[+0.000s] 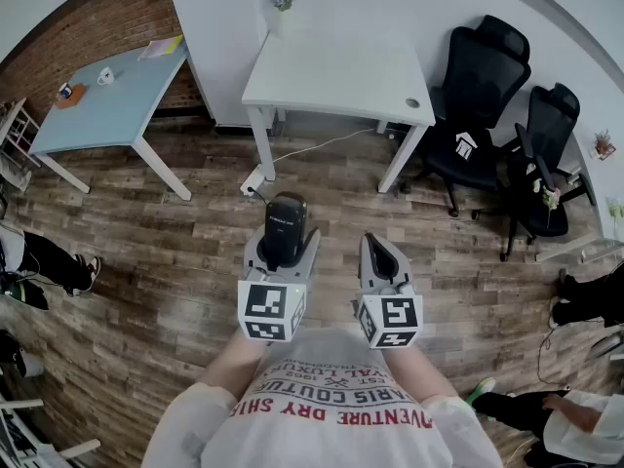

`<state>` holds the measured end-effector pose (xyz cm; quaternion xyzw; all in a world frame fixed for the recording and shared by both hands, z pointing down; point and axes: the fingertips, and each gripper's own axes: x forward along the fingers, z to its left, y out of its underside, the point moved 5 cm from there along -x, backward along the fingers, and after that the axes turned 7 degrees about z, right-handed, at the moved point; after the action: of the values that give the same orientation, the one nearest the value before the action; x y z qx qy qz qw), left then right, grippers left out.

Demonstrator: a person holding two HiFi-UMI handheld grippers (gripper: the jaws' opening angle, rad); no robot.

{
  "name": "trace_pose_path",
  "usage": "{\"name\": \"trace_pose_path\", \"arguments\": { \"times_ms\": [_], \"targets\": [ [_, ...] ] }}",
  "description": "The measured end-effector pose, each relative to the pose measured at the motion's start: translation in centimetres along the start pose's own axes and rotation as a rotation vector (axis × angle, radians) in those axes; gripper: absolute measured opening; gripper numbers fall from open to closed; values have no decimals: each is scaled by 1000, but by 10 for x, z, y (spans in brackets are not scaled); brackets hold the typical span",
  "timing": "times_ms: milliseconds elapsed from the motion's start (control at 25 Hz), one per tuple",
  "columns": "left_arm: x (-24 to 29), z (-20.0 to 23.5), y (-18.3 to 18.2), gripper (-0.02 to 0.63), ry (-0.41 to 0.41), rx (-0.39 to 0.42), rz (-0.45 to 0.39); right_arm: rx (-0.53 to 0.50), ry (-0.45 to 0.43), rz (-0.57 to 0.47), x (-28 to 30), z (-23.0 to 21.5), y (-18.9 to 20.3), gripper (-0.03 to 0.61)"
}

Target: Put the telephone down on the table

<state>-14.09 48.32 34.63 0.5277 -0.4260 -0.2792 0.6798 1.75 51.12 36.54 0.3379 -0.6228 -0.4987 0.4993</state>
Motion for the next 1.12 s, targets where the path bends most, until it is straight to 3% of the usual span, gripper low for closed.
{"name": "trace_pose_path", "arguments": {
  "times_ms": [520,1120],
  "targets": [
    [3,18,11,279,0,5,34,26,0,32,13,11,11,25],
    [18,77,44,279,54,-38,129,16,19,85,52,54,23,25]
  ]
}}
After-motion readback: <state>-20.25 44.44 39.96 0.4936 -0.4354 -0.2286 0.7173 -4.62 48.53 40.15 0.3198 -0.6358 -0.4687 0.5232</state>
